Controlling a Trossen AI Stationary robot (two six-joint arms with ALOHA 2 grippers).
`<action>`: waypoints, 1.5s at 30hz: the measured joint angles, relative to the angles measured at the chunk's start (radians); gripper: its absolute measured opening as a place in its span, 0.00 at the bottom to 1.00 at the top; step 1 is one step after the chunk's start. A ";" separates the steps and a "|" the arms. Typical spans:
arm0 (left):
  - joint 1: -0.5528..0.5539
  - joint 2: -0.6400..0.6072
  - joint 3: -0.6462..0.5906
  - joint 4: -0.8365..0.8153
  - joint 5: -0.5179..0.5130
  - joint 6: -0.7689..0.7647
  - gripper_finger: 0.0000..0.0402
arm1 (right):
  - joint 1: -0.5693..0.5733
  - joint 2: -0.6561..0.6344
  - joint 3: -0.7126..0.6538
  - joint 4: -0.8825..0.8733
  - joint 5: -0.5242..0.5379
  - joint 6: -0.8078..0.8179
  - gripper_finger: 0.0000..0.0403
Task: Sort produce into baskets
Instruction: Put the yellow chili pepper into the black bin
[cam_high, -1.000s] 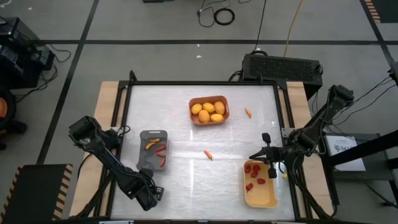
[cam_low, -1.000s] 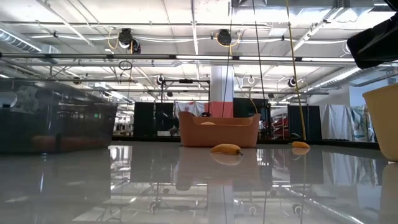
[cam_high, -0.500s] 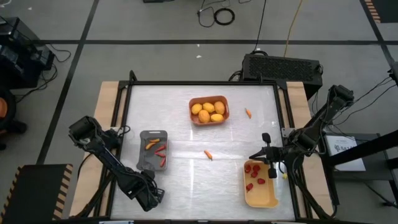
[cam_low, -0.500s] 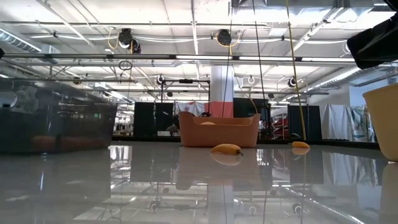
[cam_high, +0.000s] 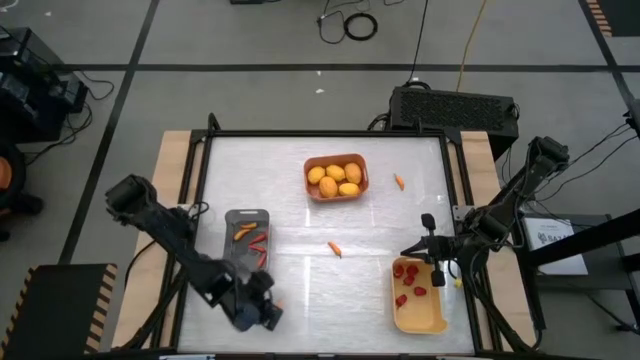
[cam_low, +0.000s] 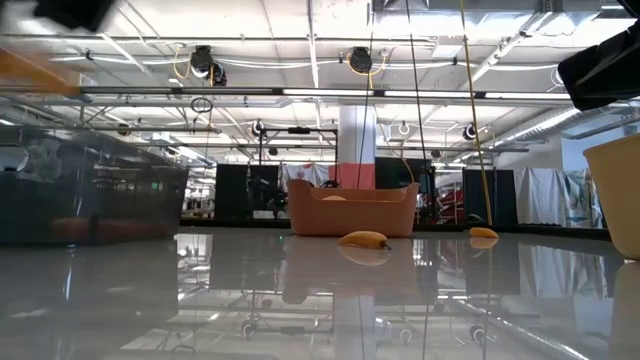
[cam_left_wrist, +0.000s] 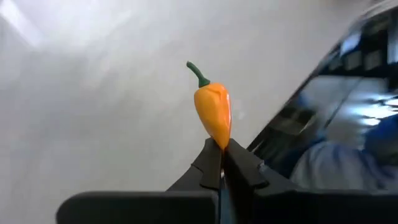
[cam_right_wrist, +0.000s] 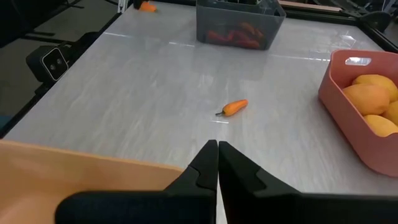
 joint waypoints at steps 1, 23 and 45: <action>0.020 -0.013 0.000 0.013 -0.024 0.046 0.02 | 0.000 0.000 0.000 0.000 0.000 -0.003 0.01; 0.356 -0.294 0.001 -0.758 -0.025 0.121 0.02 | 0.000 0.000 0.000 -0.012 -0.001 -0.045 0.01; 0.615 -0.292 0.001 -0.580 0.063 0.432 0.32 | 0.000 0.000 0.000 -0.102 -0.005 -0.042 0.01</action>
